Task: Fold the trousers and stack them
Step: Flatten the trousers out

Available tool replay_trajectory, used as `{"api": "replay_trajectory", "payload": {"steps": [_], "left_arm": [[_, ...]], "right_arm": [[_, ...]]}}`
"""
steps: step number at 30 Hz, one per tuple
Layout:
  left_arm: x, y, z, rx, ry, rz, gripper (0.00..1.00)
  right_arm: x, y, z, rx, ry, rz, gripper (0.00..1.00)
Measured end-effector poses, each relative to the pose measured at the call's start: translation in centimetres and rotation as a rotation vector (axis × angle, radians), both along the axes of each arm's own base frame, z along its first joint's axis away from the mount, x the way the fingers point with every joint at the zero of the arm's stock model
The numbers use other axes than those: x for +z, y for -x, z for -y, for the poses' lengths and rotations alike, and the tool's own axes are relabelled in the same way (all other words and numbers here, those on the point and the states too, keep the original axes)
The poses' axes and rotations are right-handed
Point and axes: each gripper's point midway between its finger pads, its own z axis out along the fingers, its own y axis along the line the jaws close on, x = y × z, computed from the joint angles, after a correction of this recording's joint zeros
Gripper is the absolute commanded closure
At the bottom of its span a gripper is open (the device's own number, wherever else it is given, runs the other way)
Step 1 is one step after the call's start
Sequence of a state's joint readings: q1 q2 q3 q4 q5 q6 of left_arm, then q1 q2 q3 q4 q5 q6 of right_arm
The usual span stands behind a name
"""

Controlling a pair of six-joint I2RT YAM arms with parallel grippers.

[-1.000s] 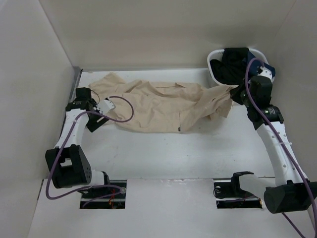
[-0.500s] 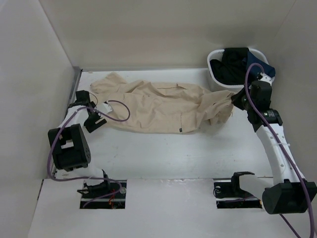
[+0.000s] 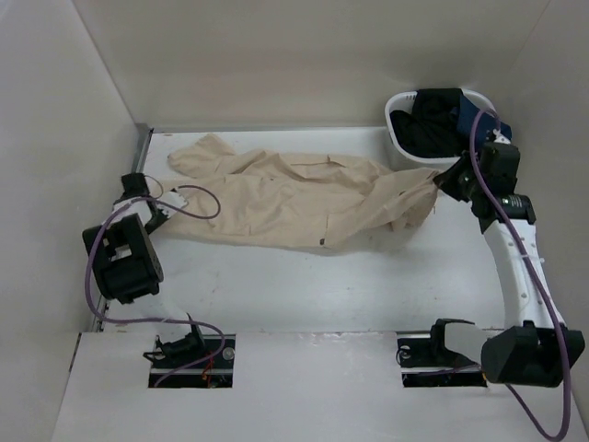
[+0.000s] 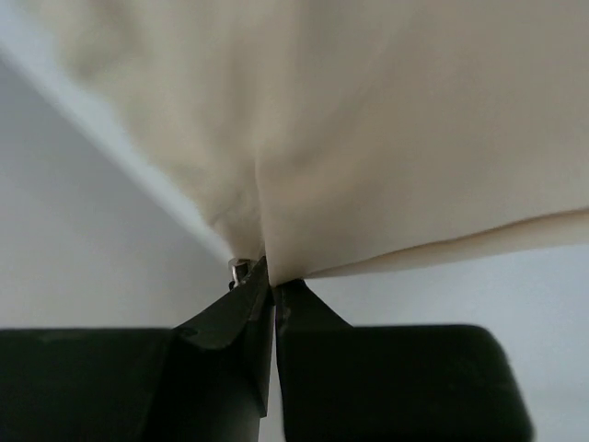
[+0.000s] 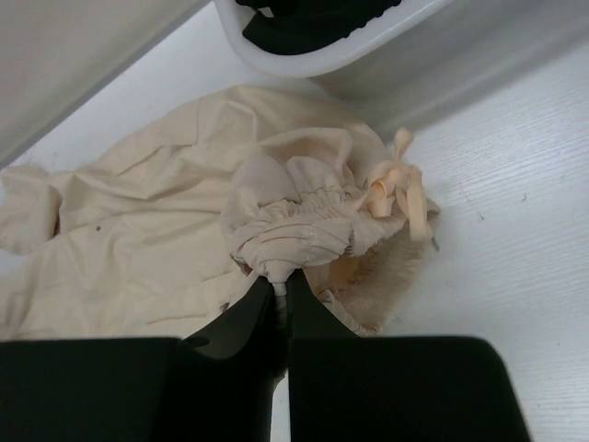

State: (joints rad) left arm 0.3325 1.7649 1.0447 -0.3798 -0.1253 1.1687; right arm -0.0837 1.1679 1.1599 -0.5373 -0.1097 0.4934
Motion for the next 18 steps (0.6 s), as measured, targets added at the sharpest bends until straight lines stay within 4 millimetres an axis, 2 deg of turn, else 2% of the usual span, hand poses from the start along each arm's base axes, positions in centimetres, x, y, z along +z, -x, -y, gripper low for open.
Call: {"api": "replay_trajectory", "payload": {"steps": [2,4,5,6,8,10,11,12,14,15,16,17,18], "left_arm": [[2.3,1.8,-2.4,0.064,-0.003,0.034,1.0],[5.9,4.1,-5.1,0.13,-0.033,0.093,1.0],[7.8,5.5,-6.1,0.157,-0.056,0.12,1.0],[9.4,6.8,-6.9,0.177,-0.08,0.144,1.0],[11.7,9.4,-7.1,0.189,-0.125,0.169,0.99],[11.6,11.3,-6.2,0.174,-0.129,0.144,0.98],[10.8,12.3,-5.7,0.167,-0.117,0.113,0.97],[9.6,13.1,-5.2,0.161,-0.096,0.072,0.96],[7.0,14.9,-4.5,0.159,-0.05,-0.015,0.93],[5.9,16.0,-4.3,0.167,-0.03,-0.058,0.9],[5.2,17.0,-4.3,0.176,-0.013,-0.093,0.83],[4.8,17.7,-4.4,0.183,-0.006,-0.118,0.72],[4.6,18.3,-4.6,0.188,-0.003,-0.136,0.56]], "right_arm": [[0.8,1.3,-0.1,-0.008,-0.017,0.013,0.98],[0.4,3.7,-0.5,-0.024,-0.051,0.017,0.94],[-0.2,5.2,-0.6,-0.04,-0.073,0.012,0.93],[-1.4,6.9,-0.6,-0.068,-0.103,0.0,0.87],[-4.6,10.2,-0.1,-0.155,-0.16,-0.048,0.78],[-8.6,13.6,0.6,-0.269,-0.213,-0.134,0.56],[-10.2,14.9,0.9,-0.323,-0.234,-0.175,0.38],[-11.7,16.2,1.3,-0.377,-0.251,-0.221,0.33],[-13.1,18.2,1.9,-0.468,-0.266,-0.279,0.13],[-13.1,18.7,2.4,-0.51,-0.267,-0.281,0.06],[-13.0,19.1,2.9,-0.541,-0.261,-0.278,0.05],[-12.6,19.5,3.4,-0.569,-0.25,-0.274,0.03],[-12.0,19.6,3.8,-0.592,-0.239,-0.266,0.02]]}}
